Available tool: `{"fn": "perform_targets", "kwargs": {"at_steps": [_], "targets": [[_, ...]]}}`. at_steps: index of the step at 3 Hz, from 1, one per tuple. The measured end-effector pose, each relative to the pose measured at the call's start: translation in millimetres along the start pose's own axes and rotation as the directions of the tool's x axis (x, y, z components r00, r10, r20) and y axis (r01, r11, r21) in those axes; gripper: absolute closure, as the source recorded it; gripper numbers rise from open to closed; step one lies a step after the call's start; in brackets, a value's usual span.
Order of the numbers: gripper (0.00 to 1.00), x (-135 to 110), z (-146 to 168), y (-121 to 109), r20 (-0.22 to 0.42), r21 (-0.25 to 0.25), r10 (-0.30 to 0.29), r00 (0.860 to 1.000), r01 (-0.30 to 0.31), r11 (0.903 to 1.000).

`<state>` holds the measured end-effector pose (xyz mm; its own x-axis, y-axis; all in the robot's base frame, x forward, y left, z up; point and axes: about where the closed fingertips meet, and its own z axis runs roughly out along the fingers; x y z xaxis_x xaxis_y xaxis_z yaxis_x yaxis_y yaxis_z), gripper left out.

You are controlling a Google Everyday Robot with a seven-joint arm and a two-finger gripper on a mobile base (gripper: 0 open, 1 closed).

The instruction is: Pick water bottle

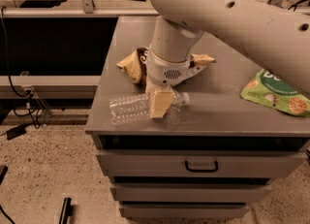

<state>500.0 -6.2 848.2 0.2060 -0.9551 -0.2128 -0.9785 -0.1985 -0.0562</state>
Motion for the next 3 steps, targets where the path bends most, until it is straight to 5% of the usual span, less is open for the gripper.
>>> {"fn": "perform_targets", "kwargs": {"at_steps": [1,3], "targets": [[1.00,0.0,-0.1,0.0,0.000,0.000,0.000,1.000,0.000,1.0000],[1.00,12.9,-97.1,-31.5,0.098,0.119,-0.019,0.995,0.007,0.9929]]}}
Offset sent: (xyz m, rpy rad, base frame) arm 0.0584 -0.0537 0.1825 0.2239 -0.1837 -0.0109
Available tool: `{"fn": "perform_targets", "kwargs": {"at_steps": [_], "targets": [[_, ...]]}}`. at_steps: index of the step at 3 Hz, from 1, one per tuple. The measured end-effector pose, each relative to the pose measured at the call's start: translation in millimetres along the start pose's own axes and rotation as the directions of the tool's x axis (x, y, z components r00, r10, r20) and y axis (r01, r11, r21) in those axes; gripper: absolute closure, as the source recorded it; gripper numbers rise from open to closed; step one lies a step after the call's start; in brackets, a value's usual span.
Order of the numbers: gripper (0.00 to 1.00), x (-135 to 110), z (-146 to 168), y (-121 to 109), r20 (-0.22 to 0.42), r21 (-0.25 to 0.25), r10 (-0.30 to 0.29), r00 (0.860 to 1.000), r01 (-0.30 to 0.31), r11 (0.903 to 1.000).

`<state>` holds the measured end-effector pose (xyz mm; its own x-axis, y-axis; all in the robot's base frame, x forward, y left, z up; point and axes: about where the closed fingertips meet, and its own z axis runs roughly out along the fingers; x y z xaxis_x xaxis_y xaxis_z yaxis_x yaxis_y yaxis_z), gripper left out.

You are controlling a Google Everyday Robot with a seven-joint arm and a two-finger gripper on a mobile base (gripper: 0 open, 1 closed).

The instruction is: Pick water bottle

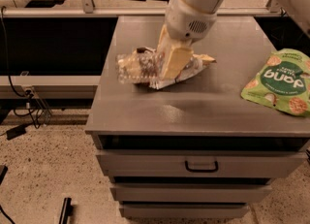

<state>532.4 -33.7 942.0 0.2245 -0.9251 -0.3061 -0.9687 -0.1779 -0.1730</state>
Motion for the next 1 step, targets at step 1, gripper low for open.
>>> {"fn": "perform_targets", "kwargs": {"at_steps": [1], "targets": [[1.00,-5.9,-35.2,-17.3,0.032,0.079,-0.005,0.999,0.003,0.9969]]}}
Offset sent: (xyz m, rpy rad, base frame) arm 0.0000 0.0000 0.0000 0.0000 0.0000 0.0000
